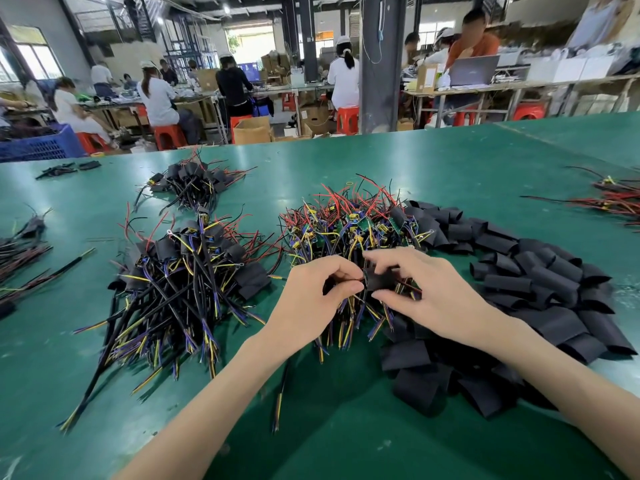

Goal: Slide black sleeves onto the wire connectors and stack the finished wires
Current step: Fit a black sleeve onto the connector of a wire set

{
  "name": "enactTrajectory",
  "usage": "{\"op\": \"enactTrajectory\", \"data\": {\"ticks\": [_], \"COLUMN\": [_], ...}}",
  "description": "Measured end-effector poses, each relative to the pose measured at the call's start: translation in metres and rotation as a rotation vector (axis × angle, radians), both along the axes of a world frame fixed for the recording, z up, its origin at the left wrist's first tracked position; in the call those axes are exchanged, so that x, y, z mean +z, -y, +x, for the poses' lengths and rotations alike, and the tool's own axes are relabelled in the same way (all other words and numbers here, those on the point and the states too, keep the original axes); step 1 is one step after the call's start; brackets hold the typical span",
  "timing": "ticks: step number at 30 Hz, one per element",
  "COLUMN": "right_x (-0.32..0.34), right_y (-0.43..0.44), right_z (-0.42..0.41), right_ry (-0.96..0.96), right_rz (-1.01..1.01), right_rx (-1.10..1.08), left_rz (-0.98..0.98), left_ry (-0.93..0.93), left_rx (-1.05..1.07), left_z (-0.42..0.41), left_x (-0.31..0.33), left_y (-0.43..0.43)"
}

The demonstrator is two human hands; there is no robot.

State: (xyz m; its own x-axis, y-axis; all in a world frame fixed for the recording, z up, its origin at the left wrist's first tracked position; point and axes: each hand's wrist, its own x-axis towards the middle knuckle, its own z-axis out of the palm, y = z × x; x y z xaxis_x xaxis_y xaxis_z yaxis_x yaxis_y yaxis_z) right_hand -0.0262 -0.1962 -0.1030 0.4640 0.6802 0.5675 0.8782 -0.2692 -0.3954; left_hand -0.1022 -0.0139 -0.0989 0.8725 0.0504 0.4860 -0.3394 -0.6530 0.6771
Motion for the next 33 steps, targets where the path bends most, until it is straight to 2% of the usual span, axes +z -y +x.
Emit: {"op": "enactTrajectory", "data": {"ticks": [4,15,21,25,27,29,33], "right_x": [-0.001,0.001,0.007,0.009,0.009,0.01,0.011], "right_y": [0.0,-0.001,-0.006,-0.007,-0.006,-0.002,0.007], "right_z": [0.002,-0.002,-0.003,-0.005,-0.005,-0.001,0.014], "right_ry": [0.011,0.107,0.103,0.097,0.092,0.091,0.148], "right_rz": [-0.013,-0.073,0.015,0.025,0.018,0.076,0.237], "right_rx": [-0.045,0.015,-0.023,-0.024,-0.048,-0.103,-0.258], "left_rz": [0.006,0.083,0.248,0.647,0.709,0.661,0.395], "left_ry": [0.037,0.081,0.17,0.39,0.453,0.481,0.51], "left_rx": [0.012,0.009,0.014,0.106,0.15,0.198,0.427], "left_z": [0.0,0.001,-0.003,-0.001,0.001,0.0,-0.002], "left_x": [-0.003,-0.008,0.0,0.01,0.017,0.025,0.045], "left_y": [0.001,0.0,0.0,0.003,0.002,-0.004,-0.035]}}
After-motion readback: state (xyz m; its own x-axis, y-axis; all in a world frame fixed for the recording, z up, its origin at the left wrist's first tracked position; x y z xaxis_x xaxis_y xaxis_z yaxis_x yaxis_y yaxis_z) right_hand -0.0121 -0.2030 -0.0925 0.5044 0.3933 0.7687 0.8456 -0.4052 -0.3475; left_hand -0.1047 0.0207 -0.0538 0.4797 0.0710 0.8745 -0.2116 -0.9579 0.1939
